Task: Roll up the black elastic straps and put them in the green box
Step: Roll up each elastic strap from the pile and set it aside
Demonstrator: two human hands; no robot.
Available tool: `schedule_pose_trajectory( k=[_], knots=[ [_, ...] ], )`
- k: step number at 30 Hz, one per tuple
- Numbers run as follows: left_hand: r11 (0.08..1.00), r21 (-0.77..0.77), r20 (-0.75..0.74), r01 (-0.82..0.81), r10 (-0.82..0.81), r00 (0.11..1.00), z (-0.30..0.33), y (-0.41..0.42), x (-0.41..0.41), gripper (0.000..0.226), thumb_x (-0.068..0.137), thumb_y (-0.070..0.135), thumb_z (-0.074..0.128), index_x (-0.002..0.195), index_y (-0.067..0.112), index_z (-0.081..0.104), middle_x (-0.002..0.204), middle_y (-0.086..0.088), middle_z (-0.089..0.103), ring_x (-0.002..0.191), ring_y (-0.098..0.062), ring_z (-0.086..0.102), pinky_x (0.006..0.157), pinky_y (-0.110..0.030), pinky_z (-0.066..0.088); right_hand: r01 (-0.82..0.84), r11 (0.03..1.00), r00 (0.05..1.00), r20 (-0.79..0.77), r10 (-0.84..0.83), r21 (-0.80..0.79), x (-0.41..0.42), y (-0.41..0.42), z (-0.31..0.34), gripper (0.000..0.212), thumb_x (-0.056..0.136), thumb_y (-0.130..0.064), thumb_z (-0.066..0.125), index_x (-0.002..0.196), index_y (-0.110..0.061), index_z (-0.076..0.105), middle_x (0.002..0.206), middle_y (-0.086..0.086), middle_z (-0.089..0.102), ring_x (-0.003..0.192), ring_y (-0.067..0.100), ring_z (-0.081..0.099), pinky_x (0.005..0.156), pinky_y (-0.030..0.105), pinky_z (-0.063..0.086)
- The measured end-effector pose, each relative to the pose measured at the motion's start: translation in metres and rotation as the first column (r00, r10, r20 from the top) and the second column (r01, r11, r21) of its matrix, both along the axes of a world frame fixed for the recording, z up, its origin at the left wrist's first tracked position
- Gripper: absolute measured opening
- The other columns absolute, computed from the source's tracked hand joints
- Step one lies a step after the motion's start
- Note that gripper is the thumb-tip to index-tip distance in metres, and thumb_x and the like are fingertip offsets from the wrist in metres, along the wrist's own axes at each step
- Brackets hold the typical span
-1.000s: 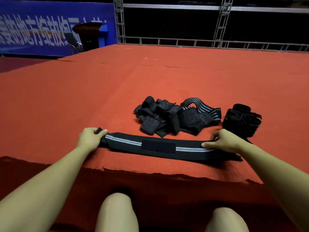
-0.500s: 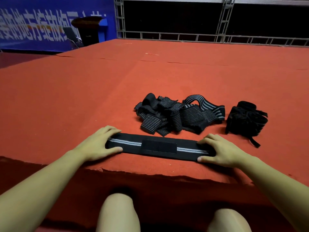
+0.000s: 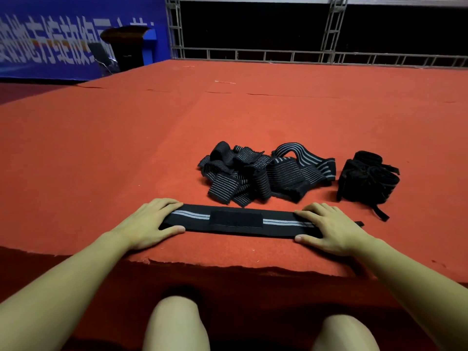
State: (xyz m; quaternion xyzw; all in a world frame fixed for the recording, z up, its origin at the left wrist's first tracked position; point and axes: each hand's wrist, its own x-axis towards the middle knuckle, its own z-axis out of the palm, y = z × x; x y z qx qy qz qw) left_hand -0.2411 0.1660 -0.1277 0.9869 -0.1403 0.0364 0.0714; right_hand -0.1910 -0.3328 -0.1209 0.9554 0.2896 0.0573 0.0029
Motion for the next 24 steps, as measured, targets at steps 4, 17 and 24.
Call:
schedule_pose_trajectory(
  k=[4,17,24],
  knots=[
    [0.998,0.064,-0.017,-0.017,0.018,1.0,0.0,0.002,0.003,0.088,0.087,0.089,0.027,0.158,0.038,0.028,0.151,0.019,0.035,0.136,-0.007,0.03,0.114,-0.031,0.025,0.005,0.999,1.0,-0.016,-0.005,0.032,0.001,0.001,-0.004,0.092,0.084,-0.092,0.026,0.152,-0.034,0.046,0.133,-0.009,0.049,0.119,0.017,0.05,0.1,0.036,0.041],
    [0.993,0.111,0.027,-0.039,0.036,0.999,0.006,0.002,0.012,0.078,0.094,0.073,-0.009,0.152,0.045,0.036,0.135,0.026,0.04,0.116,-0.004,0.031,0.1,-0.035,0.026,0.215,0.971,0.977,-0.016,-0.215,0.107,-0.017,0.027,-0.01,0.096,0.079,-0.096,0.007,0.146,-0.039,0.045,0.13,-0.011,0.047,0.12,0.016,0.043,0.106,0.037,0.038],
    [0.99,0.115,0.028,-0.081,0.078,0.997,0.0,0.008,0.018,0.071,0.095,0.068,-0.002,0.152,0.047,0.036,0.138,0.022,0.039,0.118,-0.006,0.031,0.098,-0.035,0.027,0.242,0.958,0.97,-0.022,-0.242,0.154,-0.018,0.025,-0.017,0.091,0.079,-0.096,0.021,0.146,-0.041,0.047,0.125,-0.013,0.047,0.115,0.013,0.044,0.105,0.036,0.041]
  ],
)
